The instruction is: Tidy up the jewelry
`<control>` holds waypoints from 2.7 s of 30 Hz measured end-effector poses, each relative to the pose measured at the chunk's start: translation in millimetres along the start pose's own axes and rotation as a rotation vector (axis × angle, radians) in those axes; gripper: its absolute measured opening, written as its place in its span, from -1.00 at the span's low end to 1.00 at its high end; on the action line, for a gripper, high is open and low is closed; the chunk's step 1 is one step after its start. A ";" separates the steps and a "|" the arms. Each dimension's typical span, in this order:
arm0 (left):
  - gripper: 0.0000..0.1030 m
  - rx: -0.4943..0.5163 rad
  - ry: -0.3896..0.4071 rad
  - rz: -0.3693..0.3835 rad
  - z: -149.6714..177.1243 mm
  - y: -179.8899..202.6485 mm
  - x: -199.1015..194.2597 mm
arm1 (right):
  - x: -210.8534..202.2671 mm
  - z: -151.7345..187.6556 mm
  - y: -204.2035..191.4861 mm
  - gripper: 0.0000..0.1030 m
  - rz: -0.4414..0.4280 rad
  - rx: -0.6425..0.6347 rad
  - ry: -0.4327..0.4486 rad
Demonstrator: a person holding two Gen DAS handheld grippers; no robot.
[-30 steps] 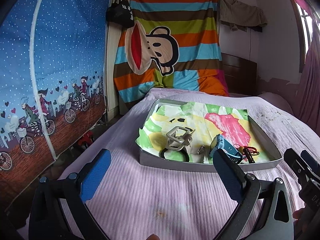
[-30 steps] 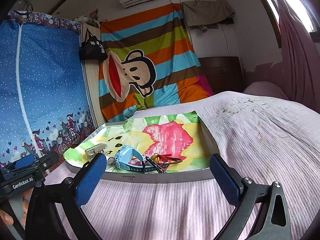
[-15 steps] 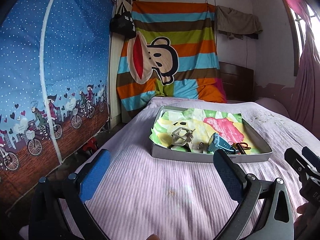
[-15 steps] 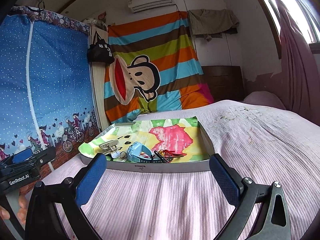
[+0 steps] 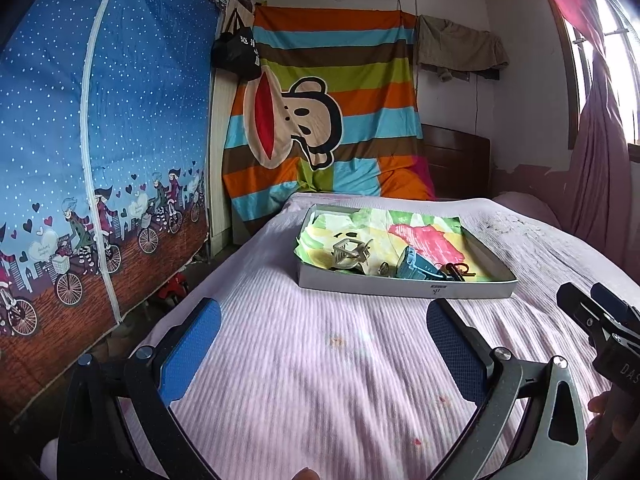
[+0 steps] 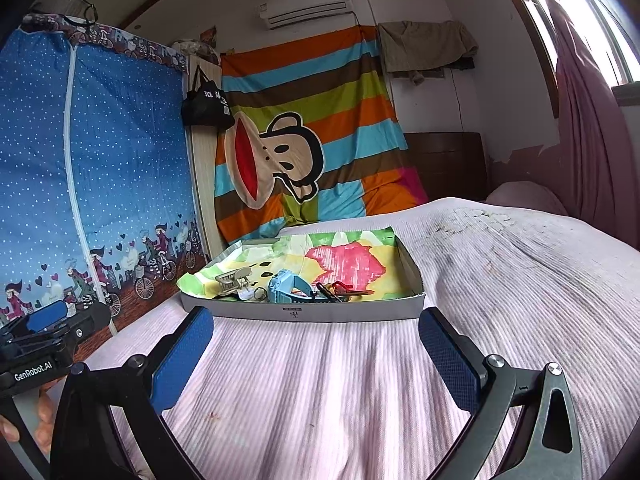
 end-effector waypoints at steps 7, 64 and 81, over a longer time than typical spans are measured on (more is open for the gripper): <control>0.96 -0.007 0.021 0.001 6.9 -10.1 -17.6 | -10.7 9.0 -12.0 1.00 -0.006 -0.024 -0.003; 0.96 -0.005 0.041 0.024 47.6 -26.4 -45.1 | -32.0 42.2 -18.4 1.00 0.067 -0.027 -0.037; 0.96 -0.009 0.039 0.016 48.5 -28.8 -43.8 | -32.8 41.1 -21.1 1.00 0.053 -0.027 -0.035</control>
Point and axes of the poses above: each gripper's, at about its wrist camera, not at the fingertips, and x roughly the way its jaws point, y to its right, z to its underside, the point moved 7 cm from there along x, roughly the way its jaws point, and after that the axes turned 3 degrees about y, right-handed, at the moved point
